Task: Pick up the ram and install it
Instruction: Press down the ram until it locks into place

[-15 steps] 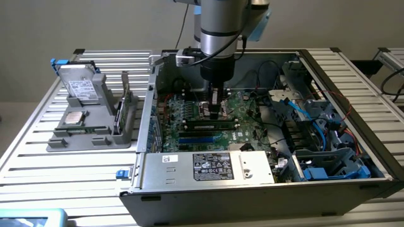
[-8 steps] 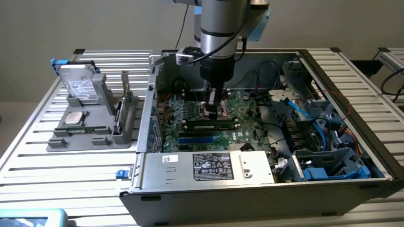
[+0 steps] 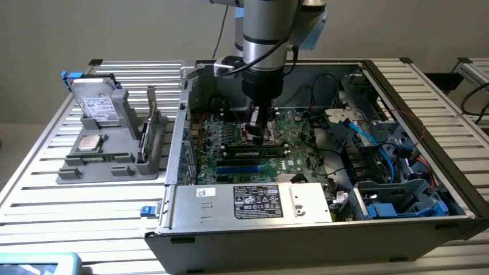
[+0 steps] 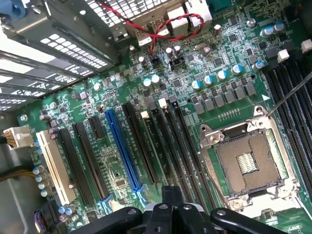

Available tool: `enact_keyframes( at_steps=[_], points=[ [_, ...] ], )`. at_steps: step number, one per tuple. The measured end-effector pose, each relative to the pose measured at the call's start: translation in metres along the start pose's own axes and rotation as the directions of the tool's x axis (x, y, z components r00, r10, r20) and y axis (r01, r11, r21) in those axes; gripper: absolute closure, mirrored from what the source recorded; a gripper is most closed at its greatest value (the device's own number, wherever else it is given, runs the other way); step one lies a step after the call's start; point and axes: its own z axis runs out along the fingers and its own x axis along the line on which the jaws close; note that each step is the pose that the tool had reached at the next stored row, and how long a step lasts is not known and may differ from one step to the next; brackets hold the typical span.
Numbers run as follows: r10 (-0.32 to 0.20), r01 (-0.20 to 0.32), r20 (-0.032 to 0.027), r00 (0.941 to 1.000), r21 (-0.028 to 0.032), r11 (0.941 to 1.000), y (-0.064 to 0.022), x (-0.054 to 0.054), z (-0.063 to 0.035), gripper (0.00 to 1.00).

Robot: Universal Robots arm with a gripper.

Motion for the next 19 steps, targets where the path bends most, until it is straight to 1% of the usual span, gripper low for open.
enact_keyframes(
  at_steps=[2,5,7,12,14,15,16,17,18,19],
  points=[
    [0.024,-0.024,-0.0006,0.9997,-0.0013,0.9997,0.0001,0.0000,-0.0001,0.89],
    [0.062,-0.062,-0.0019,0.9981,-0.0056,0.9981,0.0000,0.0000,0.0000,0.89],
    [0.091,-0.091,-0.0032,0.9959,-0.0092,0.9958,0.0000,0.0000,-0.0001,0.89],
    [0.154,-0.154,-0.0060,0.9880,-0.0172,0.9879,0.0000,-0.0001,0.0000,0.89],
    [0.178,-0.178,-0.0056,0.9840,-0.0212,0.9837,0.0000,0.0000,0.0000,0.89],
    [0.189,-0.189,-0.0044,0.9820,-0.0234,0.9817,0.0000,0.0000,0.0000,0.89],
    [0.198,-0.198,-0.0009,0.9801,-0.0266,0.9798,0.0000,0.0000,0.0000,0.89],
    [0.206,-0.206,0.0040,0.9785,-0.0301,0.9781,0.0000,0.0000,0.0000,0.89],
    [0.212,-0.212,0.0108,0.9771,-0.0339,0.9767,0.0000,0.0000,0.0001,0.89],
    [0.217,-0.216,0.0164,0.9761,-0.0365,0.9757,-0.0001,0.0000,0.0000,0.89]
  ],
)
